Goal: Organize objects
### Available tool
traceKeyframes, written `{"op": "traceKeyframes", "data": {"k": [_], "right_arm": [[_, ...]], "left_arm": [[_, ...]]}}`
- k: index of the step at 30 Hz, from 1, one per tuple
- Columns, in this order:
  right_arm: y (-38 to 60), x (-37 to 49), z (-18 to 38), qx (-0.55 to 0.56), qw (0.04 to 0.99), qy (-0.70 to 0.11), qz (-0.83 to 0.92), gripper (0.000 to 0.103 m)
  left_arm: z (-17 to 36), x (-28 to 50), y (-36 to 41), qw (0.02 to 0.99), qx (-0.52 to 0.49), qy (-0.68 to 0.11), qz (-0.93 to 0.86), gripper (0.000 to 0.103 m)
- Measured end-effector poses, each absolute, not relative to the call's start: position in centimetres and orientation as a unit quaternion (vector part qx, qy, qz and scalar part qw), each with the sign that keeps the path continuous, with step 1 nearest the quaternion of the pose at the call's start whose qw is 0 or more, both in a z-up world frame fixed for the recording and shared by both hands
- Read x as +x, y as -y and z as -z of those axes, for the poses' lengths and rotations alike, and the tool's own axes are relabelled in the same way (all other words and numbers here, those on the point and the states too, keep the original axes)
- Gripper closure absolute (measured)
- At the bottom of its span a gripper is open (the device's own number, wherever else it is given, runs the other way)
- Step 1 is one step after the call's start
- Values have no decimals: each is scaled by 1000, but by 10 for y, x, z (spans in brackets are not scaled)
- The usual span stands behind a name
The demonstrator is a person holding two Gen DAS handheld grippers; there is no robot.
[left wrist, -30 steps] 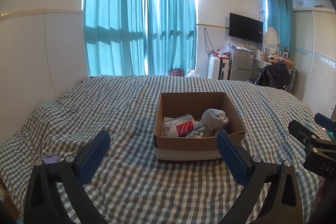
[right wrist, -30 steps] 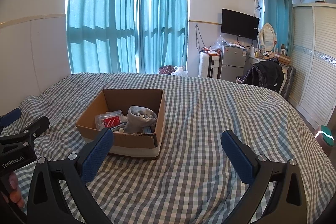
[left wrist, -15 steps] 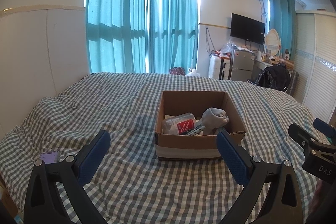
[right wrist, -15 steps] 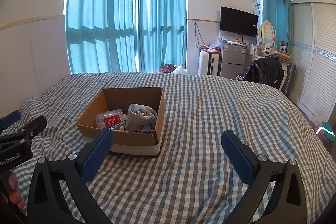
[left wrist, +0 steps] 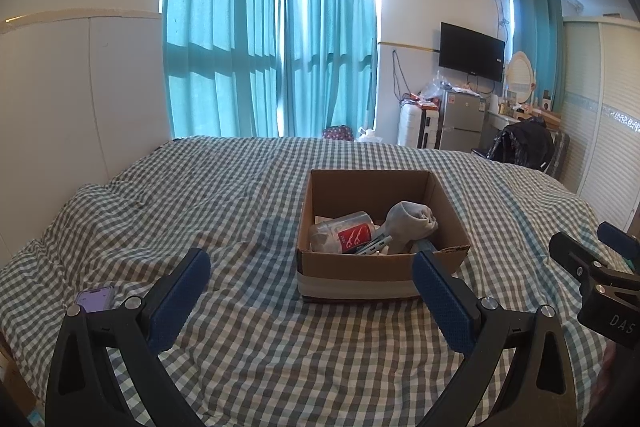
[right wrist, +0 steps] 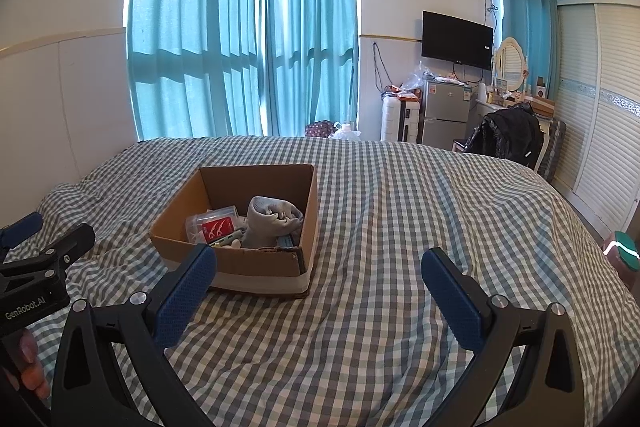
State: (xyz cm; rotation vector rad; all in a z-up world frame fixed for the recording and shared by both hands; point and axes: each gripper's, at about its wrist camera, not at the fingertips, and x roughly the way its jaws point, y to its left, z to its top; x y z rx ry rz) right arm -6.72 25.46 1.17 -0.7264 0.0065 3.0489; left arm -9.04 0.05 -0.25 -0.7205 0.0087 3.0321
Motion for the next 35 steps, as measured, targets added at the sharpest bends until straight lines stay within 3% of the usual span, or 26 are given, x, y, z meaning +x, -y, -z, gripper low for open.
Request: {"op": "traceKeyframes", "data": {"k": [35], "right_arm": [[-247, -71, -5, -243, 3, -1, -970, 0]], "left_arm": [[2, -88, 0, 5, -225, -13, -974, 0]]}}
